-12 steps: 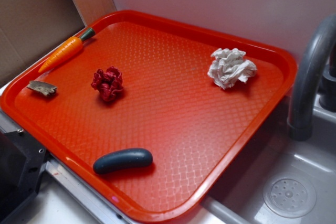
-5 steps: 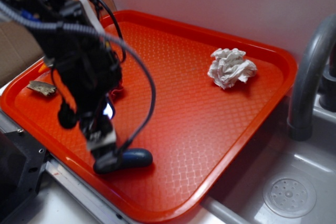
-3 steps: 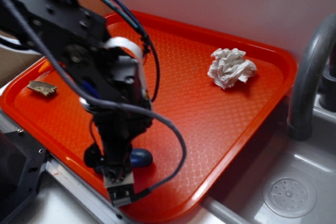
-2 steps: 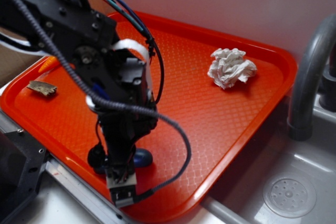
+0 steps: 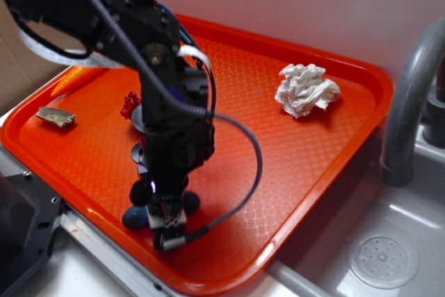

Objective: Grab the plastic pickle.

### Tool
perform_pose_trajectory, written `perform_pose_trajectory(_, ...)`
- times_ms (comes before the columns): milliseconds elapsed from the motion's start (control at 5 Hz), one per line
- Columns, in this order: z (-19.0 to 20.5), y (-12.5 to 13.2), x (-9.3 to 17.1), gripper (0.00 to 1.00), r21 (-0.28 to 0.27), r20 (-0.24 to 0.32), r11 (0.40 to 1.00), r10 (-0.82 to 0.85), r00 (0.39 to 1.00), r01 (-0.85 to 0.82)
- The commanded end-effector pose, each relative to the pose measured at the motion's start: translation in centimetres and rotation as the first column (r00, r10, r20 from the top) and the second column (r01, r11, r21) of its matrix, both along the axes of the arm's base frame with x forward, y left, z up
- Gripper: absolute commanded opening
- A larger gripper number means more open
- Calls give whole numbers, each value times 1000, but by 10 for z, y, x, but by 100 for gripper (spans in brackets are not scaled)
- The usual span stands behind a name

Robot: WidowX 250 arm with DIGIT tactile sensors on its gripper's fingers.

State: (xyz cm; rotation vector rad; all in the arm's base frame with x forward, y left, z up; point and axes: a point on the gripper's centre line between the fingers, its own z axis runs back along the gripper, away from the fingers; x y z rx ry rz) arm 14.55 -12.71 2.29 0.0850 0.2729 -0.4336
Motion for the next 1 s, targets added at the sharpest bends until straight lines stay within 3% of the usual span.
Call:
perform_pose_trajectory(0,14,-2,-5,0,56,74,998,38,996,-43)
perform_pose_trajectory(200,52,21,-8,0,34,260,982,173,950,-188)
perform_pose_trajectory(400,100,57,-10,0,-33,412,941,320,853,-337)
perform_pose_trajectory(600,146,94,-6,0,-140,436,874,476,764,-465)
perform_pose_trajectory(800,186,121,2,0,-173,403,814,572,715,-554)
